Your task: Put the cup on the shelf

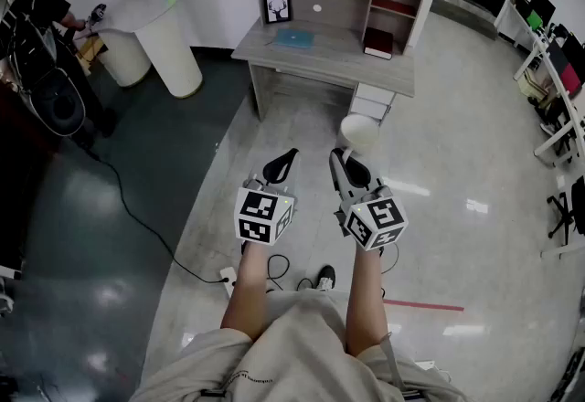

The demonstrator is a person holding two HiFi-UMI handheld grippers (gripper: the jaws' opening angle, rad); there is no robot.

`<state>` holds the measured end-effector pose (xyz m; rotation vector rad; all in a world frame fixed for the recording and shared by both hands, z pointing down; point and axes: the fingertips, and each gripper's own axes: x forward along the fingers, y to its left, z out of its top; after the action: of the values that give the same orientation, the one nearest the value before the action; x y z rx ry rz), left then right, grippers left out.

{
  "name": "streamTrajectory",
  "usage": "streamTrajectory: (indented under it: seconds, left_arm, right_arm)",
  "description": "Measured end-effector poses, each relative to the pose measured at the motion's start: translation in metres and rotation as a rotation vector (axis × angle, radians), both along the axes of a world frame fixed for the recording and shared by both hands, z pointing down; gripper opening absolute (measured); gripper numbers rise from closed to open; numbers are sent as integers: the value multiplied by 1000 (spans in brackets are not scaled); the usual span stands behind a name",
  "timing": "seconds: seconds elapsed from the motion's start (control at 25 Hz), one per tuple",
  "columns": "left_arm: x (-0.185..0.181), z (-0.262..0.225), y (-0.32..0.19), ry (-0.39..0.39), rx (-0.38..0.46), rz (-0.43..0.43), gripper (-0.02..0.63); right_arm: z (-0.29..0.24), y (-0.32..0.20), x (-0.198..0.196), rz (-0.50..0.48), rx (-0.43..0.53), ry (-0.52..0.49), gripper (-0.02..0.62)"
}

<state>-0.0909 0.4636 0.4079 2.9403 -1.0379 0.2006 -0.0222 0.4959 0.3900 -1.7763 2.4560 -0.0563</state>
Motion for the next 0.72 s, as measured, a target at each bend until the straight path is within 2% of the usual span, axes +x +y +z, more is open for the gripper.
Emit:
streamTrajectory:
  seconds: [0.16, 0.44, 0.6, 0.72]
  left_arm:
    - [11, -3, -4, -10, 20, -4, 9]
    - [41, -18, -18, -12, 63, -43, 9]
    - [54, -17, -21, -16, 60, -81, 9]
    - [61, -14, -19, 6, 49, -106, 9]
  right_arm:
    - [0, -6, 10, -6, 19, -1, 25]
    - [-6, -22, 33, -70, 45, -2, 25]
    - [-8, -20, 51, -124, 51, -49, 26]
    - [1, -17, 62, -143, 45, -39, 25]
